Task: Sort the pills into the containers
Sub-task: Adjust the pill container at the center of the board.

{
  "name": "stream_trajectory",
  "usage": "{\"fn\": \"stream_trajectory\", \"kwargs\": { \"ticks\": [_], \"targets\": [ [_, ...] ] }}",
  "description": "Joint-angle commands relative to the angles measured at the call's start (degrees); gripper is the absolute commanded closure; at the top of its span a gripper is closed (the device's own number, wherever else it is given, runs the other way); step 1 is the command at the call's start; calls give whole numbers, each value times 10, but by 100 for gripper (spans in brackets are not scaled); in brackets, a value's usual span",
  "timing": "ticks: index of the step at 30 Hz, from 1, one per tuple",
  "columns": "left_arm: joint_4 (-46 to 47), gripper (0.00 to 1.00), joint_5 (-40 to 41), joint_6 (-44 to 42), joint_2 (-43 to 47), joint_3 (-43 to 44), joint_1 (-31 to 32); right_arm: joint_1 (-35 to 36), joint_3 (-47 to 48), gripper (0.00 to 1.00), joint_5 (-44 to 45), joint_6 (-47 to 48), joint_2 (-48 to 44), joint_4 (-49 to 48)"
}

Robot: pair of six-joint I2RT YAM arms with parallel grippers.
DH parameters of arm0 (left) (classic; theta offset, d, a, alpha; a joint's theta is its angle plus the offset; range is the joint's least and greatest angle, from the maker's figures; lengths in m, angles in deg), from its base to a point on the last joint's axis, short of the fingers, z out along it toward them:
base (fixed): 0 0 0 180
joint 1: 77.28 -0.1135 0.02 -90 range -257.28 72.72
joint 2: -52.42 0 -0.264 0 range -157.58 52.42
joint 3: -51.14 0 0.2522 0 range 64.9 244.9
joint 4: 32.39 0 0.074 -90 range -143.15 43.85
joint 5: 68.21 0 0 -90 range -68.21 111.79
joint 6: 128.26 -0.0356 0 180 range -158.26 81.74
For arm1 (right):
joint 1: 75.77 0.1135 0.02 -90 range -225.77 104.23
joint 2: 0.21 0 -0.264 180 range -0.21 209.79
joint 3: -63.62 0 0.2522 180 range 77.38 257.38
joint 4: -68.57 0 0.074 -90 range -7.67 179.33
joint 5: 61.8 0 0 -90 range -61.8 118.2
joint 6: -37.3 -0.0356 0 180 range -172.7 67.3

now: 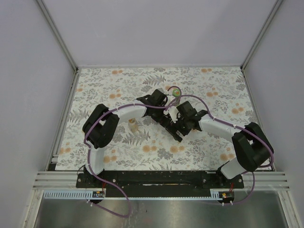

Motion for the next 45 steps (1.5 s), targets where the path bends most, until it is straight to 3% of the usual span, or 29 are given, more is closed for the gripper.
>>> {"fn": "stream_trajectory", "kwargs": {
  "ticks": [1,10,21,33,45],
  "targets": [
    [11,5,7,1,-4,-2,4,12,17,1,38,-11,9,-18],
    [11,5,5,2,-4,-11,3,12,-14,4,38,-4,-28,-50],
    [11,7,24,18,-1,-22,3,15,-8,16,48,-16,-27,-41],
    [11,8,41,27,-2,-27,3,17,-6,20,40,-17,-56,-25],
    [29,3,-43,-1,66,-40,-31,17,-15,17,5,-1,-123,-31]
  ]
}}
